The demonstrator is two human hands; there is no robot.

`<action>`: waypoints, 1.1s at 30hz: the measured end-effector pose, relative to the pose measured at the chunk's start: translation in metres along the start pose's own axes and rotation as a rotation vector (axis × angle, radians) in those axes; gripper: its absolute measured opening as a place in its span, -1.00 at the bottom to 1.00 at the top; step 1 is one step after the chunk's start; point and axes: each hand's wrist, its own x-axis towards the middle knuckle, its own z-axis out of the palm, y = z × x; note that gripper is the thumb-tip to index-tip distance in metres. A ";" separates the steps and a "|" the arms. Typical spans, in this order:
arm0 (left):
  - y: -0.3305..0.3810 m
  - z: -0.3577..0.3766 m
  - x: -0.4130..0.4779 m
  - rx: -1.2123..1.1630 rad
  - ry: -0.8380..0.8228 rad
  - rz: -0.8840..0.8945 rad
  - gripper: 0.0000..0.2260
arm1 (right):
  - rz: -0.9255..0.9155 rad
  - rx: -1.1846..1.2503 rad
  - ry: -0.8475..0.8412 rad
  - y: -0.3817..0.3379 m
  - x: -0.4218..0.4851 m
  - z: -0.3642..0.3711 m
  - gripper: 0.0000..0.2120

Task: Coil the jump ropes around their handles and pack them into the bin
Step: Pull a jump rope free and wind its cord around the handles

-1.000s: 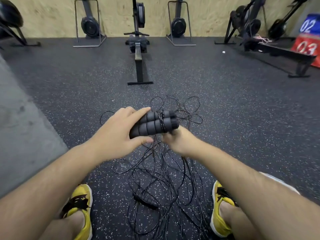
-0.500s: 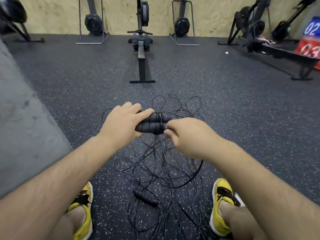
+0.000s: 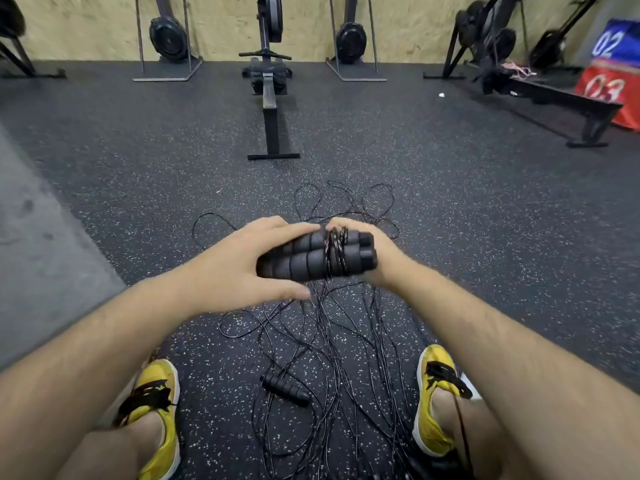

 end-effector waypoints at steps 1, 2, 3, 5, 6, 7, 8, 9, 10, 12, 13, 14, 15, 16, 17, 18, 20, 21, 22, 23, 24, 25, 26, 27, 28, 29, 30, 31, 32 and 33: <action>-0.001 -0.001 0.000 -0.042 0.012 -0.032 -0.25 | 0.053 0.044 -0.042 -0.004 0.000 0.009 -0.64; -0.002 -0.002 0.000 -0.061 0.043 -0.056 -0.24 | 0.096 0.079 -0.059 -0.007 0.000 0.018 -0.68; -0.005 -0.001 0.002 -0.055 0.093 -0.079 -0.22 | 0.126 0.072 -0.058 -0.012 -0.003 0.024 -0.74; -0.013 -0.001 0.006 0.008 0.230 -0.134 -0.18 | 0.134 0.089 -0.113 -0.023 -0.015 0.034 -0.77; -0.018 -0.003 0.009 0.059 0.292 -0.171 -0.18 | 0.155 0.119 -0.167 -0.031 -0.021 0.038 -0.73; -0.024 -0.005 0.010 0.132 0.338 -0.201 -0.19 | 0.170 0.109 -0.215 -0.038 -0.024 0.044 -0.70; -0.032 -0.009 0.011 0.229 0.362 -0.220 -0.20 | 0.186 0.110 -0.253 -0.046 -0.028 0.048 -0.69; -0.039 -0.012 0.010 0.337 0.365 -0.229 -0.20 | 0.172 0.104 -0.250 -0.052 -0.029 0.051 -0.68; -0.046 -0.014 0.009 0.431 0.351 -0.237 -0.20 | 0.161 0.090 -0.231 -0.060 -0.031 0.050 -0.68; -0.054 -0.015 0.006 0.539 0.307 -0.237 -0.20 | 0.144 0.044 -0.174 -0.071 -0.031 0.040 -0.71; -0.056 -0.014 0.006 0.563 0.288 -0.219 -0.20 | 0.127 -0.022 -0.139 -0.074 -0.032 0.033 -0.72; -0.055 -0.013 0.006 0.585 0.273 -0.190 -0.21 | 0.089 -0.128 -0.099 -0.077 -0.032 0.023 -0.74; -0.054 -0.013 0.006 0.604 0.253 -0.160 -0.21 | 0.043 -0.259 -0.056 -0.077 -0.032 0.013 -0.75; -0.052 -0.012 0.007 0.618 0.224 -0.129 -0.22 | 0.002 -0.374 -0.008 -0.076 -0.029 0.002 -0.77; -0.050 -0.011 0.006 0.618 0.189 -0.102 -0.22 | -0.036 -0.460 0.042 -0.072 -0.026 -0.007 -0.76; -0.049 -0.009 0.005 0.601 0.149 -0.080 -0.23 | -0.077 -0.505 0.077 -0.069 -0.022 -0.016 -0.76; -0.044 -0.007 0.001 0.529 0.075 -0.038 -0.24 | -0.178 -0.532 0.118 -0.059 -0.011 -0.025 -0.75; -0.040 -0.007 0.000 0.477 0.037 -0.011 -0.24 | -0.204 -0.534 0.124 -0.053 -0.006 -0.028 -0.76; -0.034 -0.007 -0.001 0.414 0.006 0.012 -0.25 | -0.208 -0.521 0.126 -0.048 0.000 -0.030 -0.76; -0.028 -0.008 -0.001 0.347 -0.012 0.026 -0.25 | -0.191 -0.489 0.119 -0.040 0.006 -0.030 -0.78; -0.022 -0.009 -0.001 0.285 -0.017 0.030 -0.26 | -0.166 -0.425 0.107 -0.033 0.010 -0.029 -0.79; -0.016 -0.010 -0.002 0.235 -0.015 0.024 -0.27 | -0.135 -0.331 0.078 -0.025 0.014 -0.027 -0.80; -0.011 -0.011 -0.004 0.199 -0.011 0.013 -0.29 | -0.108 -0.221 0.048 -0.020 0.015 -0.024 -0.82; -0.009 -0.012 -0.006 0.167 -0.014 -0.002 -0.32 | -0.074 -0.116 0.011 -0.014 0.016 -0.019 -0.83; -0.009 -0.012 -0.008 0.130 -0.023 -0.020 -0.34 | -0.035 -0.021 -0.032 -0.010 0.017 -0.014 -0.82; -0.009 -0.013 -0.010 0.089 -0.041 -0.038 -0.35 | -0.007 0.079 -0.078 -0.007 0.015 -0.008 -0.80; -0.010 -0.013 -0.011 0.046 -0.059 -0.056 -0.36 | 0.019 0.197 -0.127 -0.007 0.012 -0.004 -0.76; -0.011 -0.014 -0.012 0.008 -0.071 -0.074 -0.35 | 0.051 0.329 -0.164 -0.007 0.008 -0.001 -0.73; -0.011 -0.013 -0.012 -0.033 -0.074 -0.094 -0.35 | 0.080 0.450 -0.192 -0.008 0.004 0.002 -0.73; -0.010 -0.013 -0.012 -0.095 -0.068 -0.120 -0.34 | 0.103 0.529 -0.217 -0.007 0.002 0.005 -0.77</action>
